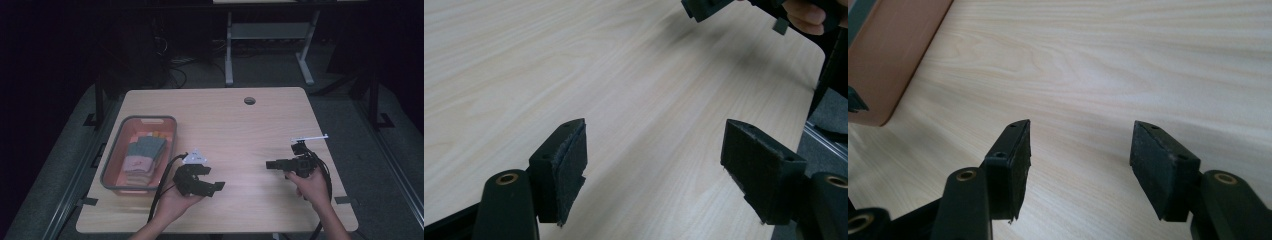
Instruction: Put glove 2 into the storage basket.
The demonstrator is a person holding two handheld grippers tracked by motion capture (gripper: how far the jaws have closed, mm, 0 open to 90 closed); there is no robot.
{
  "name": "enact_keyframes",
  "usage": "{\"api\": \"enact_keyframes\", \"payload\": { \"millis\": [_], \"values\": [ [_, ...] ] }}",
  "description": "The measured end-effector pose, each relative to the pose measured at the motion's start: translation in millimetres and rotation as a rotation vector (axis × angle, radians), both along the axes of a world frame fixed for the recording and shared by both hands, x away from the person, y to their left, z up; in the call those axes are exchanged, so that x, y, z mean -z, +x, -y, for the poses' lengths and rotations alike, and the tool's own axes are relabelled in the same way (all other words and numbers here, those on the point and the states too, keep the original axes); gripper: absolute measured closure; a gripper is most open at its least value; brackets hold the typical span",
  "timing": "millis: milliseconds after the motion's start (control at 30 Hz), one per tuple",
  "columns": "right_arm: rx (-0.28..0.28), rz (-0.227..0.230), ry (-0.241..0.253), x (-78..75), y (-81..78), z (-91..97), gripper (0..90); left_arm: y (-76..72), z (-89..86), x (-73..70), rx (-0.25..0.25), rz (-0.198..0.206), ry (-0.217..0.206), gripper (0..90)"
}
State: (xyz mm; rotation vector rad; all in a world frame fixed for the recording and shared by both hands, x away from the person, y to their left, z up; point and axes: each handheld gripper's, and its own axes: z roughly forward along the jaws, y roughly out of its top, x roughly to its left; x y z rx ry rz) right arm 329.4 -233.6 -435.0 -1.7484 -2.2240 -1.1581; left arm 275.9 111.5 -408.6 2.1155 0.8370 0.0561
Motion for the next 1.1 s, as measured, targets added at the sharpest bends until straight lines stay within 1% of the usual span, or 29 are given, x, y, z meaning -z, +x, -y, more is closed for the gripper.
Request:
{"api": "enact_keyframes", "payload": {
  "millis": [100,167,267,367,467,500,567,700,733,767,933,1033,1067,1100],
  "values": [
    [0.004,-0.002,0.0,4.0,-3.6,3.1,41.2,-2.3,1.4,3.9,0.011,0.0,0.007,26.7],
    [0.006,0.002,-0.003,5.6,-6.0,4.8,41.2,-3.0,1.2,5.1,0.012,-0.001,0.003,26.7],
    [0.003,0.006,-0.009,6.9,-9.2,6.3,41.0,-5.0,1.7,6.7,0.013,0.009,0.001,26.7],
    [0.0,0.012,-0.015,9.1,-12.8,7.2,41.0,-7.9,1.9,8.5,0.025,0.033,0.009,26.7],
    [-0.015,0.017,-0.026,12.1,-17.6,7.6,41.0,-11.3,1.4,12.1,0.023,0.03,-0.005,26.7],
    [-0.017,0.023,-0.024,13.0,-19.3,7.8,40.9,-12.3,1.3,13.7,0.021,0.03,-0.008,26.7],
    [-0.016,0.02,-0.024,14.1,-22.5,8.0,40.6,-14.0,0.8,16.7,0.022,0.025,-0.012,26.7],
    [-0.023,0.041,-0.025,15.0,-28.8,8.6,39.9,-18.4,0.5,22.3,0.028,0.024,-0.01,26.7],
    [-0.021,0.046,-0.022,15.1,-31.5,8.8,39.6,-21.6,0.4,24.6,0.029,0.035,-0.002,26.7],
    [-0.021,0.046,-0.022,15.1,-31.5,8.8,39.6,-21.6,0.4,24.6,0.029,0.035,-0.002,26.7],
    [-0.02,0.064,-0.025,16.4,-39.2,7.6,41.1,-30.4,-2.2,28.9,0.032,0.044,-0.014,26.7],
    [-0.011,0.099,-0.015,20.5,-47.2,5.3,40.2,-39.0,-7.5,30.7,0.023,0.063,-0.028,26.6],
    [-0.007,0.109,-0.018,22.7,-50.1,4.2,39.7,-41.1,-8.5,31.0,0.025,0.061,-0.029,26.7],
    [-0.007,0.106,-0.02,24.7,-52.2,2.6,38.5,-42.8,-9.6,30.5,0.027,0.064,-0.026,26.7]
  ]
}}
